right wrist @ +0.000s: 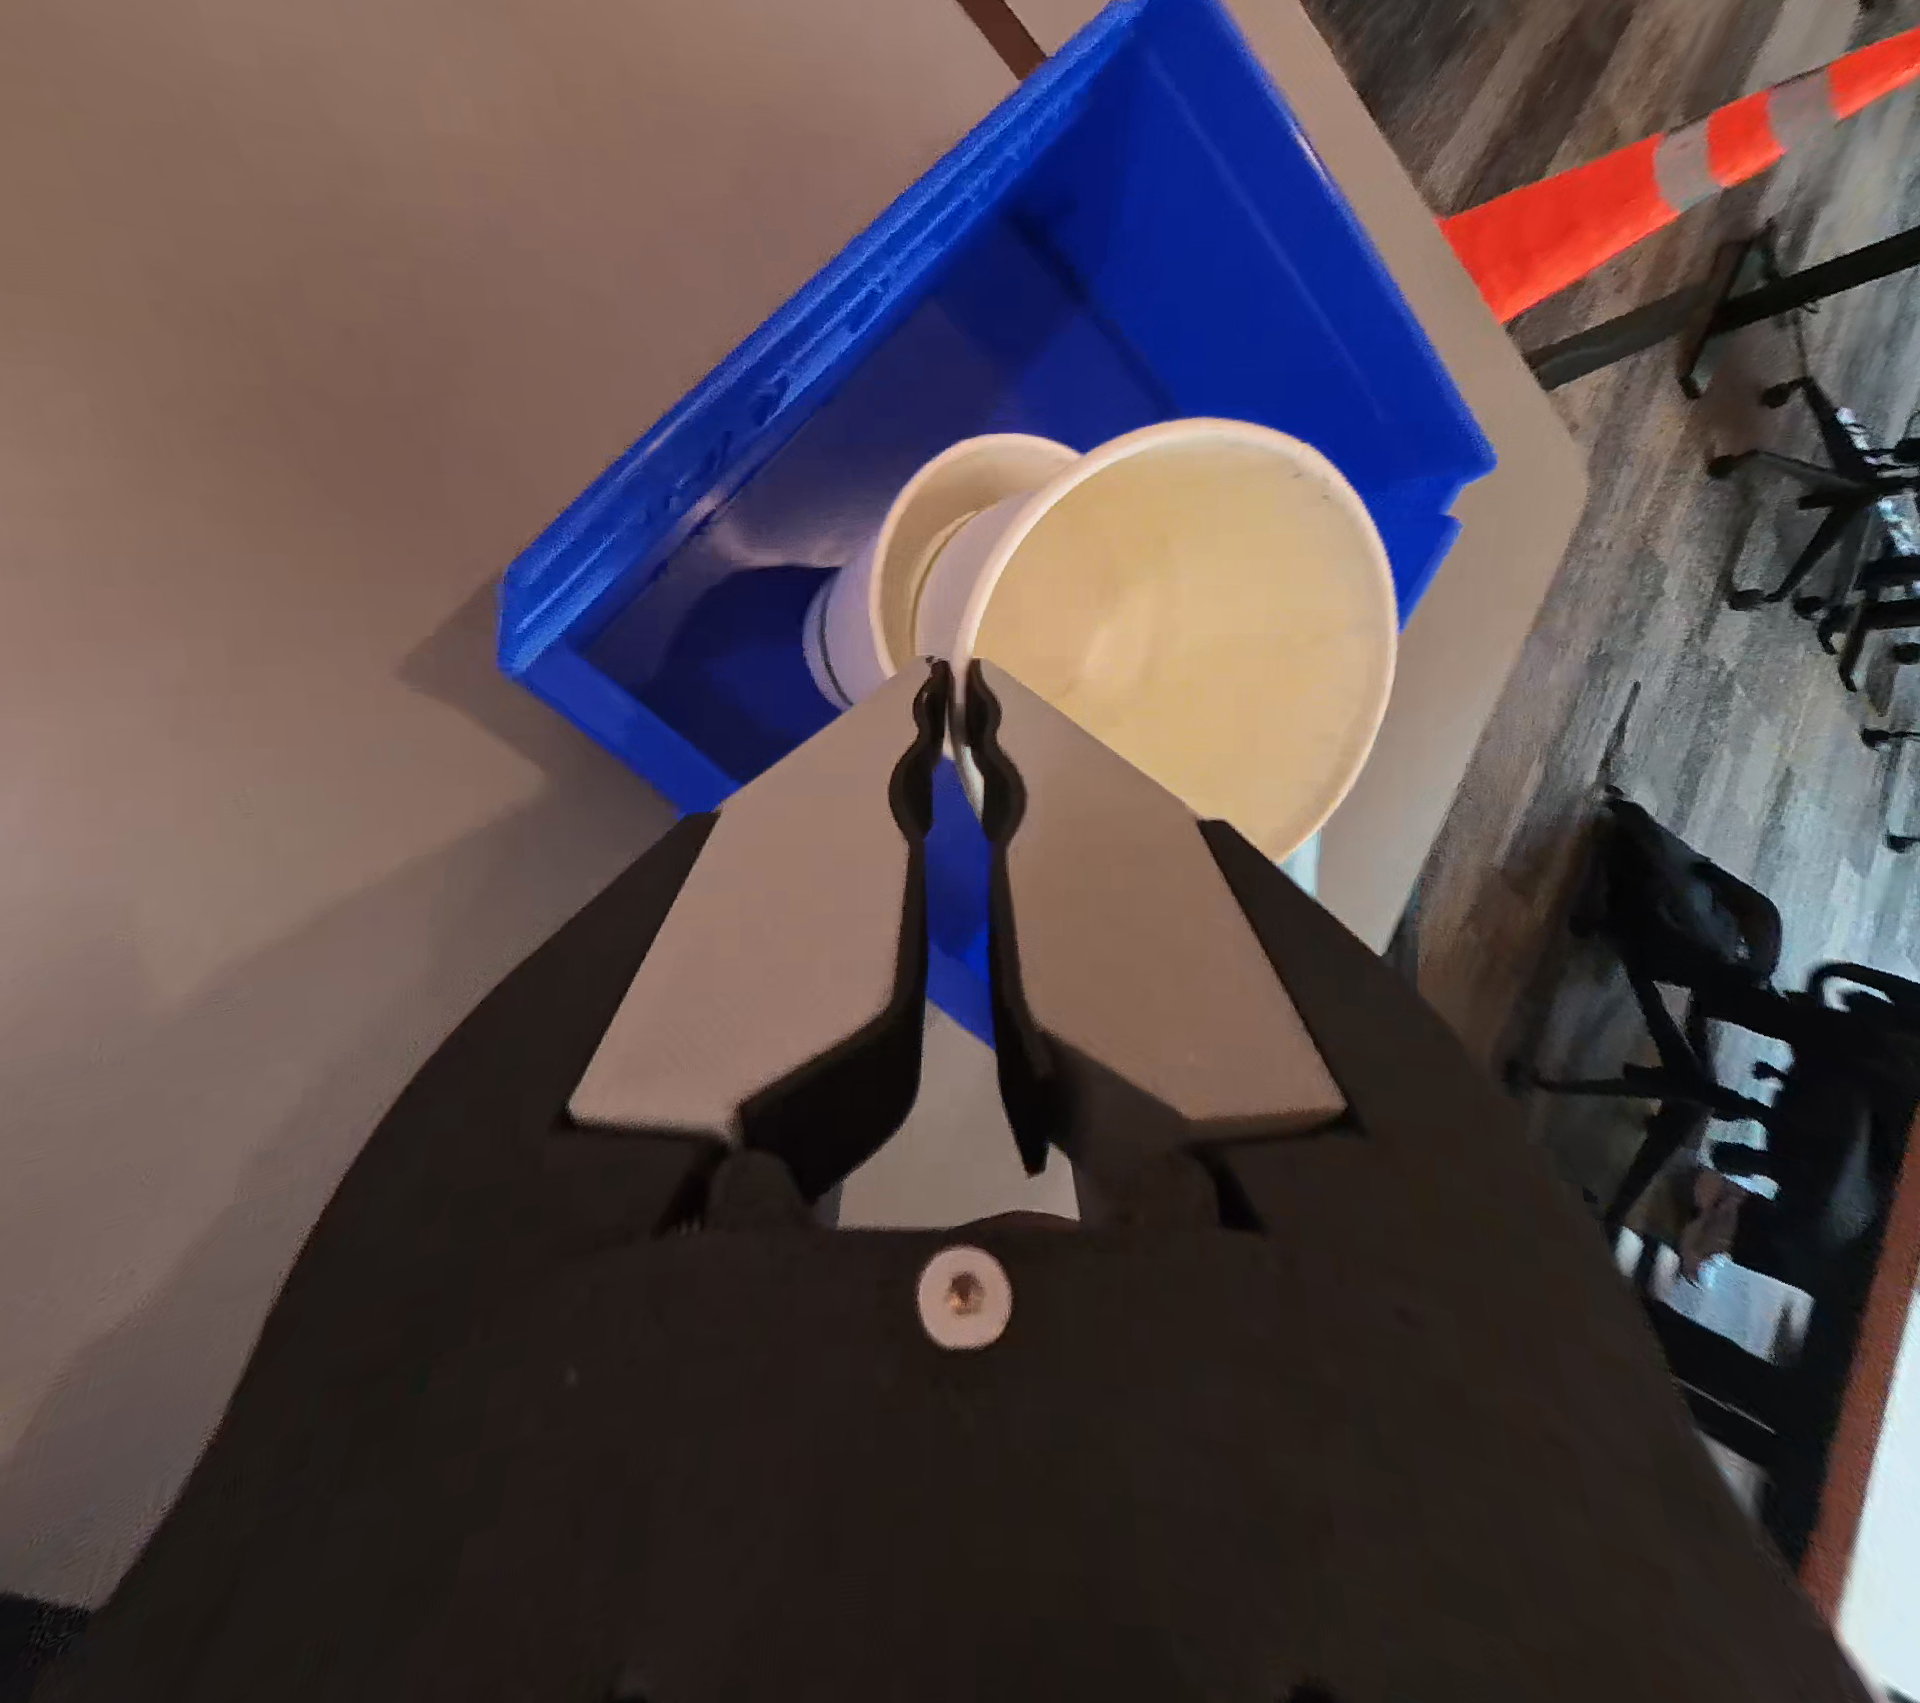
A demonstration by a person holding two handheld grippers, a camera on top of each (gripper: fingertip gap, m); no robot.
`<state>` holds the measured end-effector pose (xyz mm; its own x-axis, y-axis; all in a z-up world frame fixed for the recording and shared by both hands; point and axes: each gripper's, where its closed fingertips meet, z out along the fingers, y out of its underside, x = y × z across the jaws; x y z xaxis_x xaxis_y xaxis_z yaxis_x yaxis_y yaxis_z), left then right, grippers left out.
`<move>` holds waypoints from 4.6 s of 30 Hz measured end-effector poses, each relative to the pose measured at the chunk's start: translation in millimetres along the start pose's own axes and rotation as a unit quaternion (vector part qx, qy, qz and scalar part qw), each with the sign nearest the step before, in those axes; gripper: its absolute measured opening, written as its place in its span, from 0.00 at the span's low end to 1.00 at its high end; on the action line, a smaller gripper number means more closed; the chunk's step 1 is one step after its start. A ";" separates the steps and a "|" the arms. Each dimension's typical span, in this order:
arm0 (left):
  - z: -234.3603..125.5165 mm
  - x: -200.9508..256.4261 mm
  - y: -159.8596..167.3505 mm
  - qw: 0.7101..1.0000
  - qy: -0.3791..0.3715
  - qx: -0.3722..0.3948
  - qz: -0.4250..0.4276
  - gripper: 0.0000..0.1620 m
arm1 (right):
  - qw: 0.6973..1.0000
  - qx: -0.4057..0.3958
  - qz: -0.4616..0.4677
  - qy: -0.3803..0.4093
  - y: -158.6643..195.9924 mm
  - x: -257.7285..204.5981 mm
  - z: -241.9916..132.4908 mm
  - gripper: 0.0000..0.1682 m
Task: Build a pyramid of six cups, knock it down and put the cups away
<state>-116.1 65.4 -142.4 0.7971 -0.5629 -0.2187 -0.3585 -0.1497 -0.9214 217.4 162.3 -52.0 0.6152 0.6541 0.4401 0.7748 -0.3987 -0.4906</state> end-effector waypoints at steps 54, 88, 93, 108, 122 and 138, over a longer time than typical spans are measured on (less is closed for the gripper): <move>-6.5 -19.0 40.7 0.992 -0.041 -0.119 -0.002 0.00 | 0.960 0.267 -0.075 -0.034 -110.0 -215.3 86.1 0.06; -6.1 56.4 13.2 0.982 0.175 -0.056 -0.052 0.18 | 0.959 0.271 -0.081 -0.033 -111.3 -217.4 83.8 0.07; -3.5 -17.5 11.3 0.992 0.004 -0.025 -0.123 0.37 | 0.959 0.270 -0.082 -0.034 -111.0 -217.5 83.9 0.07; 12.1 55.7 -1.6 0.943 0.233 -0.042 -0.232 0.27 | 0.960 0.263 -0.091 -0.035 -110.6 -222.1 87.1 0.07; -47.1 -77.3 -36.3 0.946 -0.049 0.169 -0.274 0.31 | 0.959 0.265 -0.090 -0.036 -110.0 -220.8 85.4 0.08; -10.3 -5.3 -7.8 0.993 0.066 0.020 -0.101 0.00 | 0.952 0.289 -0.071 -0.077 -114.1 -228.1 79.3 0.08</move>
<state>-122.5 61.1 -130.7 0.7794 -0.6264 0.0125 -0.1772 -0.2395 -0.9546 -22.9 109.6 -156.1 0.4470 0.7790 0.4397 0.6118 0.0924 -0.7856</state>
